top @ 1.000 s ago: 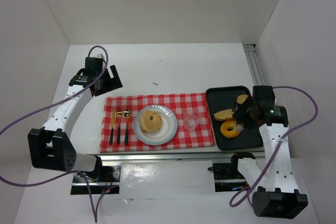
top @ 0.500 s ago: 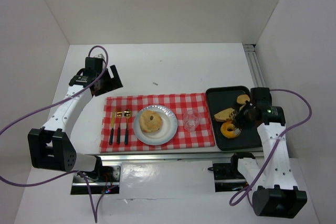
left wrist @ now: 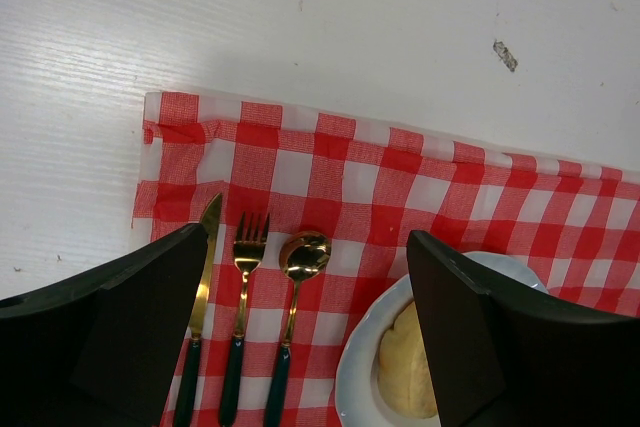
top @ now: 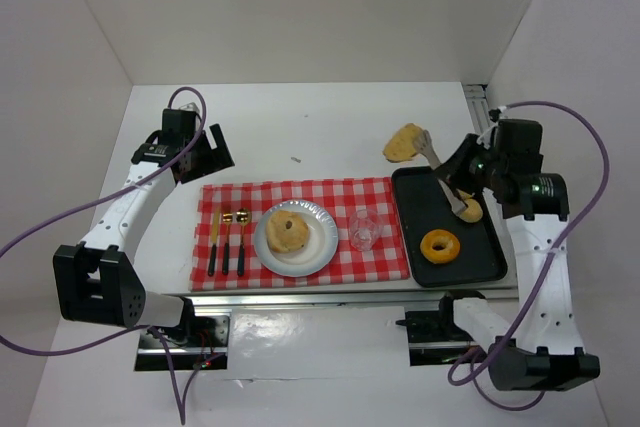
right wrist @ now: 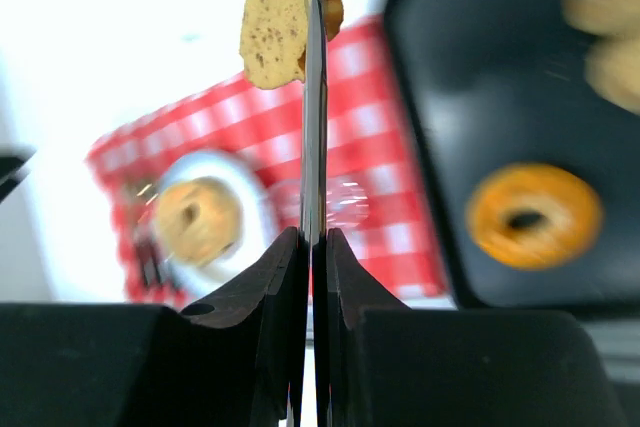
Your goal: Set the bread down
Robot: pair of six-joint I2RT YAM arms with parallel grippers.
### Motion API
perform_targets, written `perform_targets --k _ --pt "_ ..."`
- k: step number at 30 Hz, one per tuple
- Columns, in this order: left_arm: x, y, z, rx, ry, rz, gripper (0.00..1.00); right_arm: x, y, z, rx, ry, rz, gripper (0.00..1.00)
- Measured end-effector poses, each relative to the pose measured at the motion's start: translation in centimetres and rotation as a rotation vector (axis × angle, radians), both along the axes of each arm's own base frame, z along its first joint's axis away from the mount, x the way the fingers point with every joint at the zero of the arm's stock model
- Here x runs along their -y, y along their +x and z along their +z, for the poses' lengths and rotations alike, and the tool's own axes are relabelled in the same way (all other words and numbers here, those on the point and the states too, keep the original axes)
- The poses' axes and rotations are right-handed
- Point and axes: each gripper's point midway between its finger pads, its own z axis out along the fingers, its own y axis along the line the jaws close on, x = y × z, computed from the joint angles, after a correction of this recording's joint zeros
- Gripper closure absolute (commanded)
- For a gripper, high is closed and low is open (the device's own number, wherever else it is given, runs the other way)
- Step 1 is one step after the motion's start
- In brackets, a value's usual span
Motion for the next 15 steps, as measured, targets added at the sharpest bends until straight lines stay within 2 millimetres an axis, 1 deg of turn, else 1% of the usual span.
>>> perform_targets --k 3,6,10,13,15 --pt "0.0 0.0 0.0 0.000 0.001 0.001 0.06 -4.0 0.7 0.8 0.052 0.066 0.181 1.00" --pt "-0.1 0.0 0.0 0.000 0.002 0.002 0.06 -8.7 0.0 0.4 0.071 0.134 0.374 1.00" --pt "-0.1 0.0 0.0 -0.001 0.003 0.003 0.06 -14.1 -2.3 -1.0 0.044 0.175 0.584 1.00" --pt "-0.1 0.1 0.1 0.001 0.003 0.003 0.06 -17.1 -3.7 -1.8 0.022 0.158 0.689 1.00" --pt "-0.1 0.1 0.2 0.003 0.003 0.003 0.06 -19.2 -4.7 -2.8 -0.001 0.126 0.751 1.00"
